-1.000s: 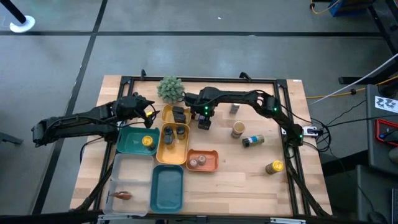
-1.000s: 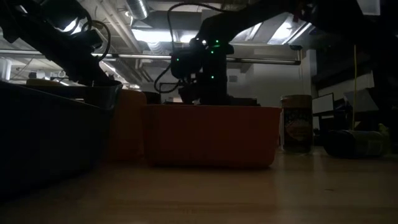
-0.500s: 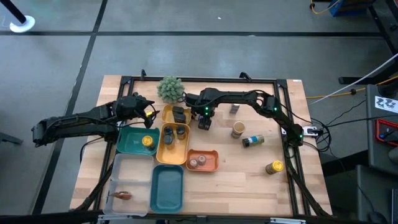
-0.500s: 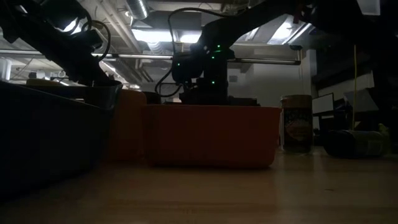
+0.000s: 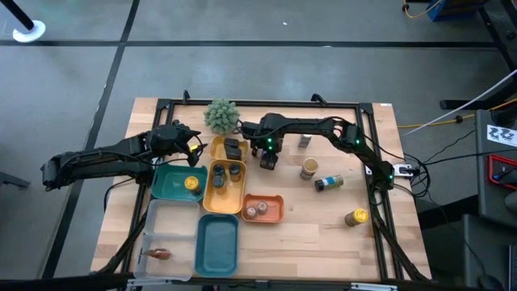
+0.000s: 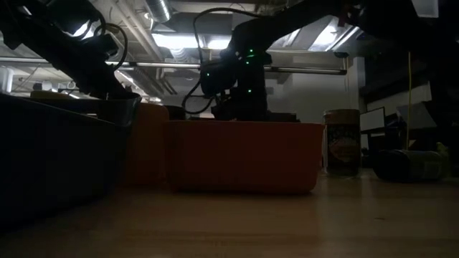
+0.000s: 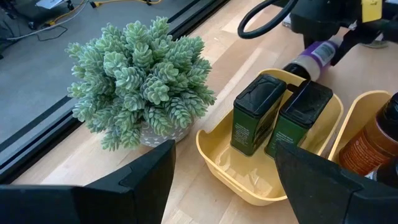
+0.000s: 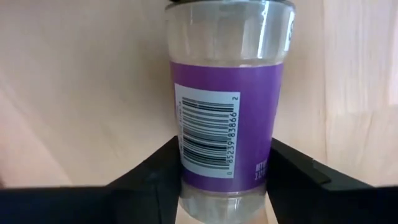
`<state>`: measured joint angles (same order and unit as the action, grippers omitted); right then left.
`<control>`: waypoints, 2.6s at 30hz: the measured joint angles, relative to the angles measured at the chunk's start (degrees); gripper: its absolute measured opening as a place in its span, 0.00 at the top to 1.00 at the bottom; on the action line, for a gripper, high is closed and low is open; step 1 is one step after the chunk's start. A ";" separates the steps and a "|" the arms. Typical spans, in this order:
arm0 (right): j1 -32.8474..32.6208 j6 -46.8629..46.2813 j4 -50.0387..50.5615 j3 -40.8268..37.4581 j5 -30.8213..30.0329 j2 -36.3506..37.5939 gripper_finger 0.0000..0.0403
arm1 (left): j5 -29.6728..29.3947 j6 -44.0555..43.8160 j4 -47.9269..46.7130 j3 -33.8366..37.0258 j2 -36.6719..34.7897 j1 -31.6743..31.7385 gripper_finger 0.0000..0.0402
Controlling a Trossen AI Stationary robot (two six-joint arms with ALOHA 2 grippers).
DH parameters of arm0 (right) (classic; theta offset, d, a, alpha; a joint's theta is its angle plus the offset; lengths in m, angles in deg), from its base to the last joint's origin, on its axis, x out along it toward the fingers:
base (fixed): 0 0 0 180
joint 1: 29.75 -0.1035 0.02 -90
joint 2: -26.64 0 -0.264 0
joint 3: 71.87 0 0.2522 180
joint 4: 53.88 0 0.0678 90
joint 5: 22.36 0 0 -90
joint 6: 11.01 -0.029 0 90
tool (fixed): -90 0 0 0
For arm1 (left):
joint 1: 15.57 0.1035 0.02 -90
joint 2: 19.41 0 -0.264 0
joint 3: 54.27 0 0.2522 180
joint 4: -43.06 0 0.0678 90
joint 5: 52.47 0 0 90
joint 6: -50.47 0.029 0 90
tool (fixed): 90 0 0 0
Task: Sort spices by type
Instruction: Put the black seasoning bottle into the bottom yellow bin
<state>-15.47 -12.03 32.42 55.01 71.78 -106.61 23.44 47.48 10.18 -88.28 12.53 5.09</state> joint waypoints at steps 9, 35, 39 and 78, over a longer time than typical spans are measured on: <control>-0.02 0.02 6.24 4.97 -0.92 -0.02 0.54 | -0.01 0.00 0.65 0.00 0.00 0.02 0.35; -6.65 -0.07 4.56 21.89 -3.75 1.22 0.53 | 21.96 10.56 12.86 0.00 -3.13 -0.26 0.35; -8.70 1.36 -0.09 21.89 -3.74 1.22 0.53 | 23.41 10.20 12.49 0.00 -3.06 -1.32 0.35; -13.62 1.29 -15.51 21.80 -4.01 0.90 0.53 | 24.73 6.40 12.50 0.00 -3.08 -7.43 0.35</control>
<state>-29.08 -10.74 16.92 76.81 67.77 -105.72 48.17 53.89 22.68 -88.28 9.45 -2.34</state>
